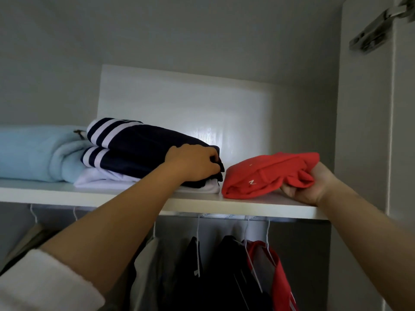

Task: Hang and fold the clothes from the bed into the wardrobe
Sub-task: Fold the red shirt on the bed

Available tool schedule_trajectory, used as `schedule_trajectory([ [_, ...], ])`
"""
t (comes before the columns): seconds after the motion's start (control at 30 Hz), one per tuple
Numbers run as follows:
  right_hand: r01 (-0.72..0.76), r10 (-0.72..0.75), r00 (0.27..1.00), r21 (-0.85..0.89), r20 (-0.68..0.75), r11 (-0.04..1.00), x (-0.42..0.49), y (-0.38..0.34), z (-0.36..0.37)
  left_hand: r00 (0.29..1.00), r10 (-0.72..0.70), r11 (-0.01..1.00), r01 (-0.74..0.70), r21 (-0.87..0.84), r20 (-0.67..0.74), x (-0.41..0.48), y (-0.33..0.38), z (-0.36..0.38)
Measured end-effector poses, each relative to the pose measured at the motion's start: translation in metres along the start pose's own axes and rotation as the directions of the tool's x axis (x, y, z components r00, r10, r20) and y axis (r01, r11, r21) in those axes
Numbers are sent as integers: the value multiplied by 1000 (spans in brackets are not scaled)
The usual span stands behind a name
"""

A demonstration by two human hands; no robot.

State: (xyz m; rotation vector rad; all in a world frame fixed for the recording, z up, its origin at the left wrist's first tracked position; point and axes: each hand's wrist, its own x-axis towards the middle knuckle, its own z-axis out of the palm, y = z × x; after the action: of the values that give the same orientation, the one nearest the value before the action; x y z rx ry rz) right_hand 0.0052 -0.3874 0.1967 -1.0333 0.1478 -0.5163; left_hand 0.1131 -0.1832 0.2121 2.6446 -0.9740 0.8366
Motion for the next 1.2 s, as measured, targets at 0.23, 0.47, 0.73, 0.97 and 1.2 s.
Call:
schedule_trajectory([
  [0.23,-22,21,1000,-323,-6,946,11,-10,-11,993,12,1000,-12,-3,-121,-6,-2,9],
  [0.47,-23,-90,995,-971,-45,236,7,-38,-10,987,21,1000,-19,14,-161,-8,0,11],
  [0.73,390,33,919,-898,392,-202,-9,-13,36,991,14,1000,-17,-21,-134,-8,-2,9],
  [0.97,316,61,948,-945,312,-83,15,10,19,991,25,999,-27,-17,-130,-6,-2,10],
  [1.2,312,124,944,-949,305,-43,26,22,31,985,6,1000,-2,25,-170,-3,-1,15],
])
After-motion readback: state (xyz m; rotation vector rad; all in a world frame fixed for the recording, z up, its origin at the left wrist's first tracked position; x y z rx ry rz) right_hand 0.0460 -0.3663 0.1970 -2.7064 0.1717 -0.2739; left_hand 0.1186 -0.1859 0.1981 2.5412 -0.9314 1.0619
